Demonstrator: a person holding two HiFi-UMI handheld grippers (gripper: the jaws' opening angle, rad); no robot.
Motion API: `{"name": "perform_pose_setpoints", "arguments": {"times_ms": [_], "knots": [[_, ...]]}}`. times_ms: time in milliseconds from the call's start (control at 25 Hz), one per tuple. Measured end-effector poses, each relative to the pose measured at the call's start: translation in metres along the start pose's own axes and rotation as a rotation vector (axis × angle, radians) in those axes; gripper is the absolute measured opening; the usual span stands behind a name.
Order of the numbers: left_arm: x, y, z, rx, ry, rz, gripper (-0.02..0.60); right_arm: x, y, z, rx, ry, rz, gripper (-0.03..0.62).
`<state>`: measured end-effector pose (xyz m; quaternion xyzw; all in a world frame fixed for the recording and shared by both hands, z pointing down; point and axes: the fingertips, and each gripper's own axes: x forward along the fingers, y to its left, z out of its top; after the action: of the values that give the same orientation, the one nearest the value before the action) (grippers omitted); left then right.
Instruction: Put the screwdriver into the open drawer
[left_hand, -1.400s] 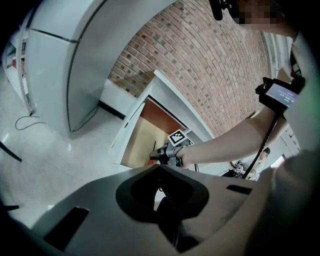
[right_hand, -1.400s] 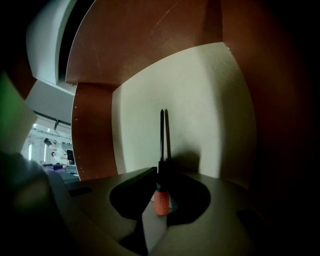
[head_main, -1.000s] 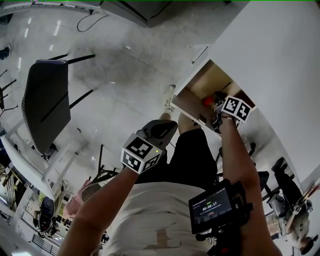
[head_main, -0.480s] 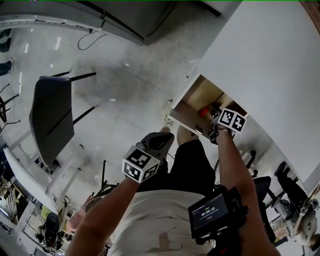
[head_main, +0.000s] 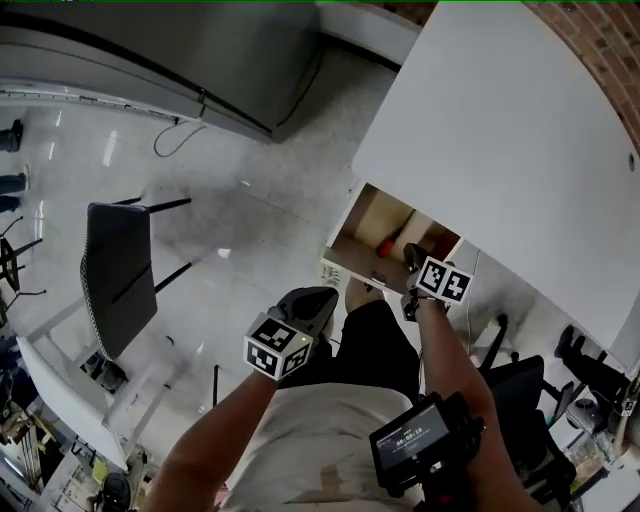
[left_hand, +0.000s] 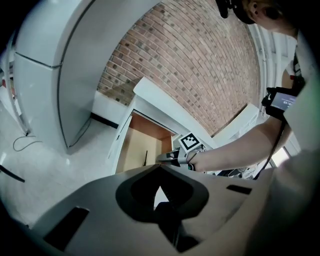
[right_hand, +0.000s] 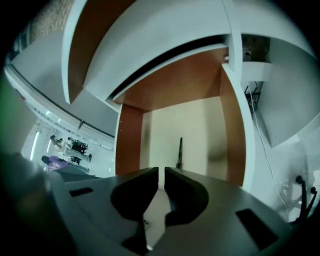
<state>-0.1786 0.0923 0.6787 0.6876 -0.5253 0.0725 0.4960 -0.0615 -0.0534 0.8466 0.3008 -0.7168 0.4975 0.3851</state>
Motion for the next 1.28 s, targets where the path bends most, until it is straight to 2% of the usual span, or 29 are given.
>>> {"name": "perform_pose_setpoints", "arguments": {"times_ms": [320, 720, 1000, 1280], "knots": [[-0.013, -0.031, 0.031, 0.077, 0.001, -0.044, 0.02, -0.066, 0.033, 0.01, -0.084, -0.091, 0.058, 0.035], [-0.038, -0.056, 0.065, 0.16, -0.008, -0.085, 0.02, -0.136, 0.089, 0.025, -0.272, -0.177, 0.092, 0.021], [-0.048, -0.07, 0.097, 0.219, -0.039, -0.104, 0.02, -0.177, 0.116, 0.036, -0.328, -0.234, 0.134, 0.021], [-0.054, -0.127, 0.111, 0.267, -0.057, -0.153, 0.02, -0.251, 0.127, 0.031, -0.378, -0.288, 0.175, 0.021]]}}
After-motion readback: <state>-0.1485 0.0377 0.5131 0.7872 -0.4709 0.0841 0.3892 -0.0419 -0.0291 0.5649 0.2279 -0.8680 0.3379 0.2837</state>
